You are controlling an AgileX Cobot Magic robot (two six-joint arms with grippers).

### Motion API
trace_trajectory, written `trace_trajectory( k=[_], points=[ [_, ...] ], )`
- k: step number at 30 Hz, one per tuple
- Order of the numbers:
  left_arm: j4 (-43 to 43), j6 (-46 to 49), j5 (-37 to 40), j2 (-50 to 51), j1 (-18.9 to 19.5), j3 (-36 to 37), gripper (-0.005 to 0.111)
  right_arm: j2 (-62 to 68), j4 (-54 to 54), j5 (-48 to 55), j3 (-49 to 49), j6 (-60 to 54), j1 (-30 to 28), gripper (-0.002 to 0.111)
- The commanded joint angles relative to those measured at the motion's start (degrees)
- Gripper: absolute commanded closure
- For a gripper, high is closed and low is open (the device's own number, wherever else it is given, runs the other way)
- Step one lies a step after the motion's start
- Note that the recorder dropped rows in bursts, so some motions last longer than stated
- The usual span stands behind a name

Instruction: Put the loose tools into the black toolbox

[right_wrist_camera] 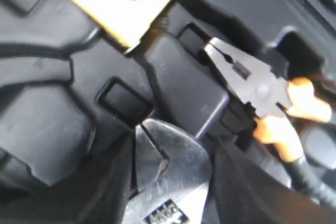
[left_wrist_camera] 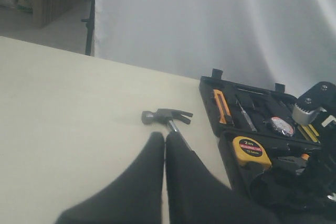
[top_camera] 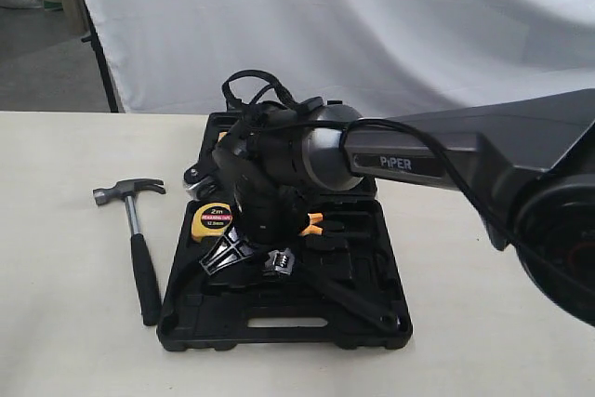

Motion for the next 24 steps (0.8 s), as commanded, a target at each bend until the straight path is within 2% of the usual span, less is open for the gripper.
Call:
trace_trajectory(
  k=[1, 5, 14, 24],
  points=[
    [0.25, -0.27, -0.41, -0.18, 1.45, -0.15, 0.106, 0.02, -0.12, -0.17, -0.40, -9.02, -0.35, 0.109],
    [0.25, -0.27, -0.41, -0.18, 1.45, -0.15, 0.106, 0.06, -0.01, -0.33, -0.40, -15.90, -0.35, 0.109],
    [0.25, -0.27, -0.41, -0.18, 1.45, -0.15, 0.106, 0.06, 4.33, -7.94, -0.40, -16.14, -0.35, 0.109],
    [0.25, -0.27, -0.41, -0.18, 1.45, -0.15, 0.106, 0.06, 5.21, -9.43, -0.40, -16.14, -0.35, 0.109]
  ],
)
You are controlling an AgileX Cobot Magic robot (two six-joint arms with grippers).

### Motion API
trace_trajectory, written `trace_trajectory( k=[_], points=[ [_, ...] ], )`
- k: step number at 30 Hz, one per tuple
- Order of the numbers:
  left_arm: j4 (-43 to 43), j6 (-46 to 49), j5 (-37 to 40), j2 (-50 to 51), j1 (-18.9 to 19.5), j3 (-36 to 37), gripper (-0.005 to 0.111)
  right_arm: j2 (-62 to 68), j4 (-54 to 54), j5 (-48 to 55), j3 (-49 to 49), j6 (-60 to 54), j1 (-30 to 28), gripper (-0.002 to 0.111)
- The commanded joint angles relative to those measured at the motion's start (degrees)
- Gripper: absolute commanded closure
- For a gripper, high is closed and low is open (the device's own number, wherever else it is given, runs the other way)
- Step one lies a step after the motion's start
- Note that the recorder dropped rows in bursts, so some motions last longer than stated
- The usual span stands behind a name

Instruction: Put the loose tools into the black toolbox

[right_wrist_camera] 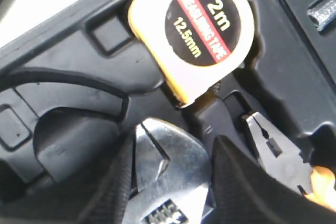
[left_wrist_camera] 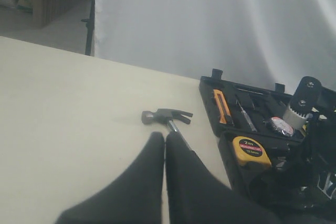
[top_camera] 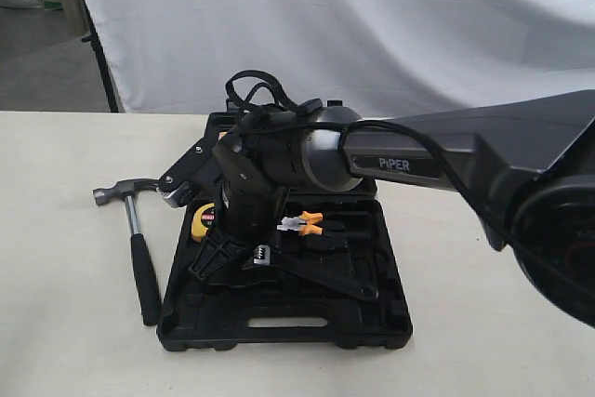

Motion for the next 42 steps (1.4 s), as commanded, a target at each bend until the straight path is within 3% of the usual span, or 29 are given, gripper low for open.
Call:
trace_trajectory(
  k=[1, 7, 16, 42],
  points=[
    [0.25, -0.27, -0.41, -0.18, 1.45, -0.15, 0.106, -0.19, -0.30, -1.43, -0.40, -0.27, -0.35, 0.109],
    [0.25, -0.27, -0.41, -0.18, 1.45, -0.15, 0.106, -0.19, -2.74, -1.43, -0.40, -0.37, -0.35, 0.109],
    [0.25, -0.27, -0.41, -0.18, 1.45, -0.15, 0.106, 1.41, 1.88, -1.03, -0.40, -12.19, 0.27, 0.109],
    [0.25, -0.27, -0.41, -0.18, 1.45, -0.15, 0.106, 2.48, 0.20, -0.52, -0.40, -12.22, 0.28, 0.109]
  ],
)
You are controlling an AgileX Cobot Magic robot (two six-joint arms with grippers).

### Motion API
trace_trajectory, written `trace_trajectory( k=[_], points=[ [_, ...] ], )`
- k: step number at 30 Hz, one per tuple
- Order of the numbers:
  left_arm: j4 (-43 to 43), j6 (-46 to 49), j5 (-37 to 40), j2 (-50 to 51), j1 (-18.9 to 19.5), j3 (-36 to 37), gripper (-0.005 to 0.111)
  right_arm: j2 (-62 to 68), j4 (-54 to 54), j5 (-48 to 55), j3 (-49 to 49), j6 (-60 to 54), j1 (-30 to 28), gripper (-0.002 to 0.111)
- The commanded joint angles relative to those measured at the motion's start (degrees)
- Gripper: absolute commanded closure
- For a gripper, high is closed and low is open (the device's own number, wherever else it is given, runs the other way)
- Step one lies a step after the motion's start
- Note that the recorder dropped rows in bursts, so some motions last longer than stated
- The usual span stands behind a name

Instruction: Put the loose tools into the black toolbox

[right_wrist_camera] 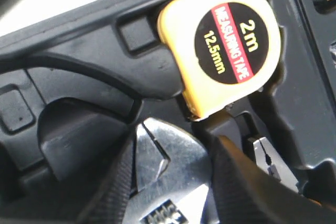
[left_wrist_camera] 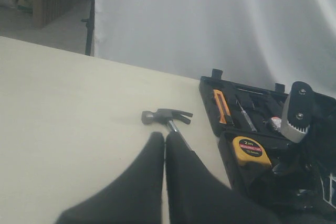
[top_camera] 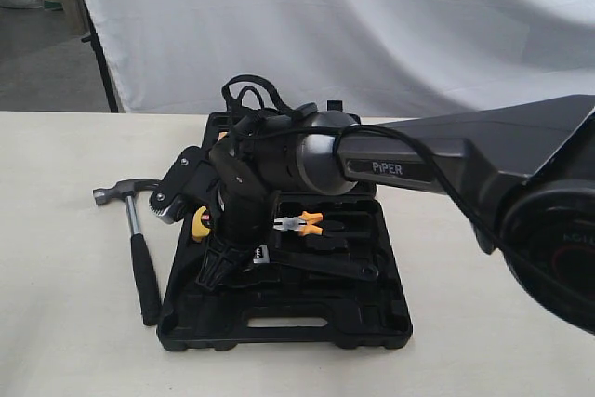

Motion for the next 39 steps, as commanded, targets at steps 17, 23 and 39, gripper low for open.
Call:
trace_trajectory(
  k=[17, 23, 39],
  points=[
    [0.25, -0.27, -0.41, -0.18, 1.45, -0.15, 0.106, 1.25, -9.48, 1.36, 0.18, 9.97, 0.66, 0.108],
    [0.25, -0.27, -0.41, -0.18, 1.45, -0.15, 0.106, 1.25, -14.78, 1.25, 0.18, 15.13, 1.97, 0.108],
    [0.25, -0.27, -0.41, -0.18, 1.45, -0.15, 0.106, 1.14, -15.28, 4.45, -0.44, 24.00, 2.21, 0.045]
  ],
)
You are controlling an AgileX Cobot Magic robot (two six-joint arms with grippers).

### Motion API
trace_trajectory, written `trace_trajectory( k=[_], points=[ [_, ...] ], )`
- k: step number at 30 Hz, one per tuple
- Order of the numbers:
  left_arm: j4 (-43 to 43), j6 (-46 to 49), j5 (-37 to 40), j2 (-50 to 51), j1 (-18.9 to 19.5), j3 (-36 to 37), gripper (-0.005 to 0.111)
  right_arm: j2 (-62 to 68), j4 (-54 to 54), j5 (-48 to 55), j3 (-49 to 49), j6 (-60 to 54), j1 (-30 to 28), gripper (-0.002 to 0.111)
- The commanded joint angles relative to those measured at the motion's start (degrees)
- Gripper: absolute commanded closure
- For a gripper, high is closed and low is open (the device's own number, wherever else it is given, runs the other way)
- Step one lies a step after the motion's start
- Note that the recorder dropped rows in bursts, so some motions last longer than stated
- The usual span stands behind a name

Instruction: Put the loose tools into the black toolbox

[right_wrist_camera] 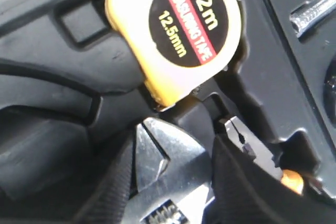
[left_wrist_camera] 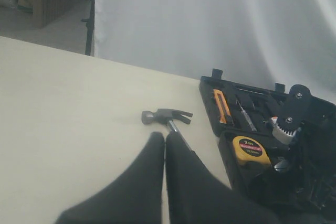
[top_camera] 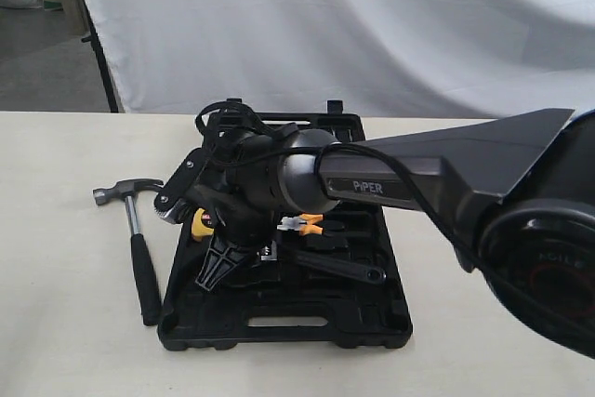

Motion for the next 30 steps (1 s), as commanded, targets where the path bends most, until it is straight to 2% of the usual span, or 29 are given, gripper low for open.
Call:
trace_trajectory(
  k=[1, 5, 17, 19, 21, 24, 25, 30],
  points=[
    [0.25, -0.27, -0.41, -0.18, 1.45, -0.15, 0.106, -0.14, -0.29, 4.62, -1.06, 4.53, 0.42, 0.042],
    [0.25, -0.27, -0.41, -0.18, 1.45, -0.15, 0.106, -1.26, -0.53, 9.78, -3.84, 3.98, 0.41, 0.040],
    [0.25, -0.27, -0.41, -0.18, 1.45, -0.15, 0.106, -6.12, -0.36, 12.65, -5.01, 4.23, -1.46, 0.041],
    [0.25, -0.27, -0.41, -0.18, 1.45, -0.15, 0.106, -6.01, -0.36, 14.01, -5.01, 4.23, -1.77, 0.049],
    [0.25, -0.27, -0.41, -0.18, 1.45, -0.15, 0.106, -6.01, -0.36, 15.64, -5.01, 4.23, -2.24, 0.063],
    [0.25, -0.27, -0.41, -0.18, 1.45, -0.15, 0.106, -6.01, -0.36, 18.45, -5.01, 4.23, -3.12, 0.093],
    [0.25, -0.27, -0.41, -0.18, 1.45, -0.15, 0.106, -6.01, -0.36, 19.33, -5.01, 4.23, -3.57, 0.107],
    [0.25, -0.27, -0.41, -0.18, 1.45, -0.15, 0.106, -6.12, 6.48, 21.70, -4.89, -0.21, -4.57, 0.108]
  ],
)
